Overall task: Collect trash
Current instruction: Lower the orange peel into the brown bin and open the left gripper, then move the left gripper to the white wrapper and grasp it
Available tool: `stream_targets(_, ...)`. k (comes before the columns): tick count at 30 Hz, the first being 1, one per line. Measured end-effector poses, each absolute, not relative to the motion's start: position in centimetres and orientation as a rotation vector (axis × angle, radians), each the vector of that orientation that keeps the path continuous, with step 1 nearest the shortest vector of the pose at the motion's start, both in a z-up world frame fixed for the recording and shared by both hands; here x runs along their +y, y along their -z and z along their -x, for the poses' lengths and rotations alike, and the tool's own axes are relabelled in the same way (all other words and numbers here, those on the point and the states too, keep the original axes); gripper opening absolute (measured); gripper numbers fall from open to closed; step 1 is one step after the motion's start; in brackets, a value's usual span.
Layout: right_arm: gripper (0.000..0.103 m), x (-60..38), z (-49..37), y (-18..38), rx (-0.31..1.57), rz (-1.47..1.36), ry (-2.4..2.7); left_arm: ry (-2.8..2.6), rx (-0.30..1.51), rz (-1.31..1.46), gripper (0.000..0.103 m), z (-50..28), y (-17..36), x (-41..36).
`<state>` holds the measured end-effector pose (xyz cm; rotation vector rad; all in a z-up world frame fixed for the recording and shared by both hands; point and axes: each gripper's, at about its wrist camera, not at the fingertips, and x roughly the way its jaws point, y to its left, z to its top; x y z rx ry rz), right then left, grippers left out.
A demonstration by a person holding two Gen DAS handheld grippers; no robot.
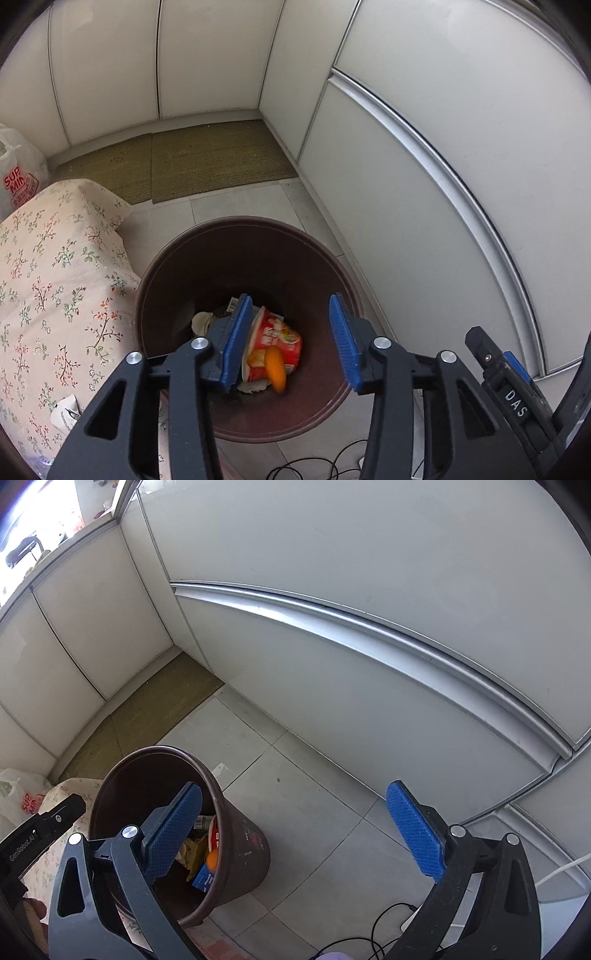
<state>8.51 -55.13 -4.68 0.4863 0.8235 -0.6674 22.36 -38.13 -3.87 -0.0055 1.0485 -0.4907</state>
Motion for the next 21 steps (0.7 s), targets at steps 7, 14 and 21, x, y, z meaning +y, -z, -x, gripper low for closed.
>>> stream_targets(7,0.096,-53.5,-8.9,4.5,0.832,-0.464,0.628,0.441,1.061,0.003,0.067,-21.6,4.4,-35.4)
stream_targets(14,0.096,-50.9,-9.5,3.9,0.840,-0.404,0.584,0.377,1.092,-0.007,0.072,-21.1,5.4,-30.3)
stream_targets(21,0.096,-46.1,-11.1,3.6,0.871,-0.271,0.512,0.290,1.141,0.044,0.072,-20.9,6.9,-24.1)
